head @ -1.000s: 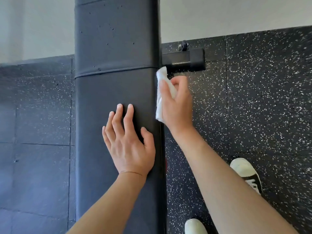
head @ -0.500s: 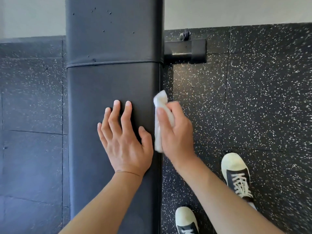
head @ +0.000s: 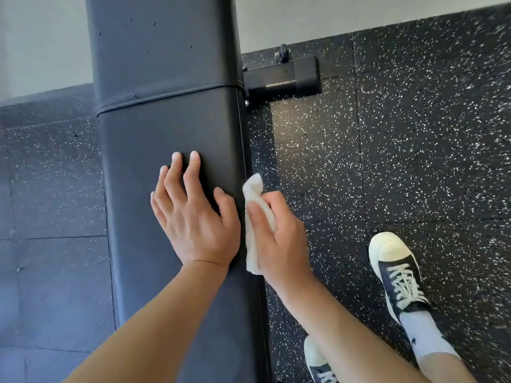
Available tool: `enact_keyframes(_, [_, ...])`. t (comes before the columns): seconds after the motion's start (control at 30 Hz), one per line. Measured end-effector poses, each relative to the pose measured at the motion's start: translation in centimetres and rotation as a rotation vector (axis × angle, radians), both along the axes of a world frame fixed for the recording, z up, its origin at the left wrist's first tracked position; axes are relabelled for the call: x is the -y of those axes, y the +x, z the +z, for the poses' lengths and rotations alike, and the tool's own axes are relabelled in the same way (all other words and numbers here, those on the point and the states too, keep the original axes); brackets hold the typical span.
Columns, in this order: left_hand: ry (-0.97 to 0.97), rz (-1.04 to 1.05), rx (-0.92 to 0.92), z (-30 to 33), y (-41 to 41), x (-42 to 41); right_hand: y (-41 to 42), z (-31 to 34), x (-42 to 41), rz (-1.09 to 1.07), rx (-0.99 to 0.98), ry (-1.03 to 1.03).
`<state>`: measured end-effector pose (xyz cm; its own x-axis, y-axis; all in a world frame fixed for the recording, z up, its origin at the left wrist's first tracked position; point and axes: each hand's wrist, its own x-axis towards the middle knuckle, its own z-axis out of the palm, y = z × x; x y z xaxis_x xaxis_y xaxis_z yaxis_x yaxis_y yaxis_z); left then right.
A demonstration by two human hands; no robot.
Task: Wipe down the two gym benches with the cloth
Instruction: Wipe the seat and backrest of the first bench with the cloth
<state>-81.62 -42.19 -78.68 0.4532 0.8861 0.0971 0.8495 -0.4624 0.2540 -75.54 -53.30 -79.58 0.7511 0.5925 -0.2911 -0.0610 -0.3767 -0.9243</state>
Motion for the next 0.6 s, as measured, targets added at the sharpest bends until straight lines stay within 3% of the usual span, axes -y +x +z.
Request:
enact_keyframes(0.17, [0.028, 0.005, 0.033, -0.4, -0.1, 0.0, -2.7, 0.3, 2.2, -0.028, -0.008, -0.015])
enact_keyframes(0.43, [0.021, 0.001, 0.049, -0.1, -0.1, 0.1, 7.1, -0.4, -8.2, -0.073, 0.091, -0.012])
enact_keyframes(0.6, [-0.015, 0.012, 0.062, 0.5, 0.0, 0.4, 2.3, -0.3, -2.6, -0.029, 0.091, 0.012])
